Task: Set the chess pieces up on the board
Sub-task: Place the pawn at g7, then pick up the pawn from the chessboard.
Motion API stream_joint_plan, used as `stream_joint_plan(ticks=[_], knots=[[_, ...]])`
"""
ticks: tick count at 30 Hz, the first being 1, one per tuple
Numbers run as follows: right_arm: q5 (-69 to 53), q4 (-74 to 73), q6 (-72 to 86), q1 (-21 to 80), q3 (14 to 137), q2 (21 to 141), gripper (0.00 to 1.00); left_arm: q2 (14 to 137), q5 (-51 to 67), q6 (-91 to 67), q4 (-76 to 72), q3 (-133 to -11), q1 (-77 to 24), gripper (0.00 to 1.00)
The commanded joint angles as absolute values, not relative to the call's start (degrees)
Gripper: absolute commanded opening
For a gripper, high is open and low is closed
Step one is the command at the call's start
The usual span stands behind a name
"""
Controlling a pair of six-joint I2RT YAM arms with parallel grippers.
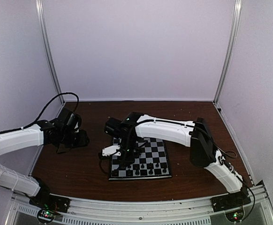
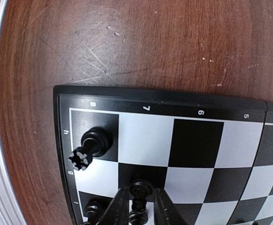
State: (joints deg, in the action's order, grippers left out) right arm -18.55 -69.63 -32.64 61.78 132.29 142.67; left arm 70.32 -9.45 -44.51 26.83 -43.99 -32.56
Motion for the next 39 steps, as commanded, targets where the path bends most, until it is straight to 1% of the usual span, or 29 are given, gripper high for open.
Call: stream_joint_plan(ticks=[1,11,17,20,22,25,29,34,39], knots=[[-17.15,-69.51,-32.10,62.14,133.31,143.21,0.23,70.52,-10.03,-43.80,25.76,-44.79,-32.17,0.45],[-17.21,-70.10,-31.65,62.01,133.68,137.63,0.31,72.09,-9.24,-42.69,25.81,-46.85,-32.17,0.45],[-17.68,-70.57,-31.72,59.58,131.89,130.91,0.32,74.23,-4.28,-38.82,24.84,-49.88,-32.17,0.45],[-18.63,-69.82,-32.19,56.52,128.71,127.15,0.33,75.35,-0.36,-36.86,23.52,-51.03,-32.17,0.45],[-18.67,-68.52,-32.95,54.22,125.24,124.71,0.33,76.16,4.40,-35.92,21.54,-51.32,-32.23,0.44],[-19.20,-65.58,-34.19,50.57,119.38,121.19,0.33,77.39,8.45,-35.47,17.56,-51.60,-32.53,0.44],[-20.44,-61.32,-35.57,46.01,111.67,117.38,0.33,79.79,10.96,-34.42,15.30,-54.24,-33.62,0.43],[-23.60,-54.79,-34.02,40.74,103.65,115.15,0.33,84.71,12.39,-32.58,17.46,-61.08,-35.81,0.43],[-22.78,-51.87,-31.48,38.49,102.98,116.84,0.32,88.40,11.14,-31.82,21.51,-67.27,-39.43,0.41]])
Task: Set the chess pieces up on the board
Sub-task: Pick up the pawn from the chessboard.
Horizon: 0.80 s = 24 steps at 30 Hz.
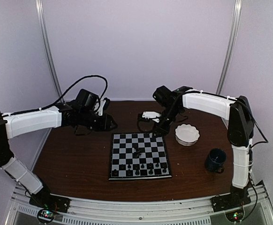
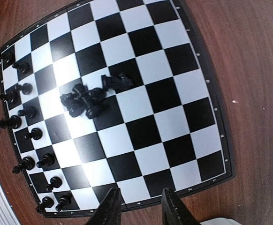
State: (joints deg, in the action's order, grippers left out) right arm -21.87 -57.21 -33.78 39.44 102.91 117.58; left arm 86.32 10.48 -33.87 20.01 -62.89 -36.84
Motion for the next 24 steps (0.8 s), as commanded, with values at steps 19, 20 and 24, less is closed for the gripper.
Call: stream_joint_plan(ticks=[19,20,24], knots=[[-26.96,-56.91,-29.92,43.27,112.02,129.03,0.33,90.09,1.57,-36.92,24.84,-65.65,-41.11,0.41],[-27.10,-57.05,-30.04,43.73,112.12,129.15,0.34,89.82,0.97,-37.42,25.49,-65.39,-41.02,0.41],[-27.14,-57.01,-30.15,45.15,112.49,129.22,0.35,88.86,-2.70,-39.98,27.43,-64.44,-39.79,0.42]])
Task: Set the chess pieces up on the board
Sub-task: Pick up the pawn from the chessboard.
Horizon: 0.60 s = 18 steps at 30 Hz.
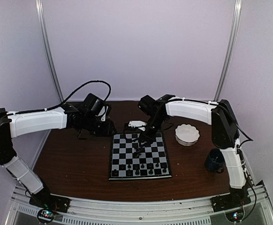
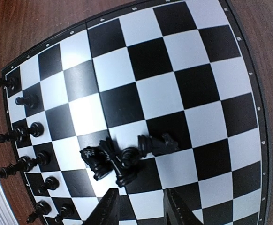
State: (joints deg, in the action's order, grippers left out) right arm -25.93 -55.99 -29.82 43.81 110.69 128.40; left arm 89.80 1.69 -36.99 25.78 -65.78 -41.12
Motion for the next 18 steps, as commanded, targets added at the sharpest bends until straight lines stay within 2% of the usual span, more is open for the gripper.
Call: stream_joint_plan(ticks=[1,6,18], knots=[[-27.02,-57.00,-30.15,45.44,112.69,129.51,0.35,88.59,-2.84,-40.21,27.29,-64.09,-39.66,0.42],[-25.52,-58.42,-29.27,46.48,115.55,131.88,0.35,87.61,-3.03,-40.46,27.45,-63.43,-39.55,0.42],[-23.93,-59.02,-28.21,46.67,117.32,133.76,0.25,86.08,-4.31,-40.42,28.31,-62.75,-39.55,0.43]])
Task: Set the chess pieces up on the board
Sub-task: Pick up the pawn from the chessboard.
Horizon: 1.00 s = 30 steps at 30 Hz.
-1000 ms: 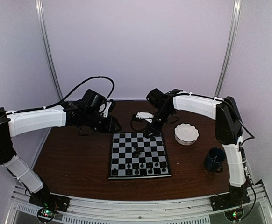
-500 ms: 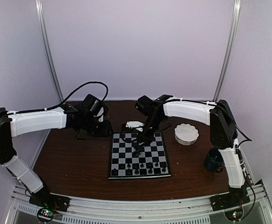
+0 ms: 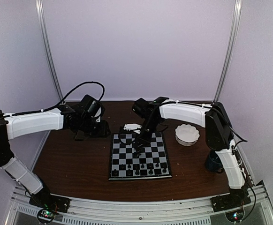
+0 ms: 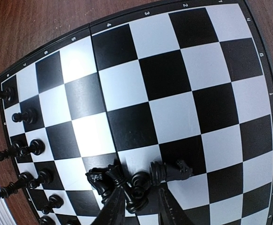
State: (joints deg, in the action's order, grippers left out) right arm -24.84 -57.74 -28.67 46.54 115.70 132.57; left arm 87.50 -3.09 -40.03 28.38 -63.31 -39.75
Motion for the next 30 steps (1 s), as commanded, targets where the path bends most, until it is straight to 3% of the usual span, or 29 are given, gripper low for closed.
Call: stream_joint_plan(ticks=[1,18,30], knots=[[-23.96,-59.09,-28.21,46.80,117.40,133.88,0.23,86.14,-4.31,-40.48,28.30,-62.75,-39.55,0.43],[-24.85,-60.32,-28.21,46.85,118.47,134.49,0.09,85.89,-4.33,-40.69,28.16,-62.18,-39.55,0.43],[-23.15,-58.59,-28.74,47.51,113.16,123.46,0.07,85.35,-5.10,-39.23,28.21,-61.75,-38.76,0.43]])
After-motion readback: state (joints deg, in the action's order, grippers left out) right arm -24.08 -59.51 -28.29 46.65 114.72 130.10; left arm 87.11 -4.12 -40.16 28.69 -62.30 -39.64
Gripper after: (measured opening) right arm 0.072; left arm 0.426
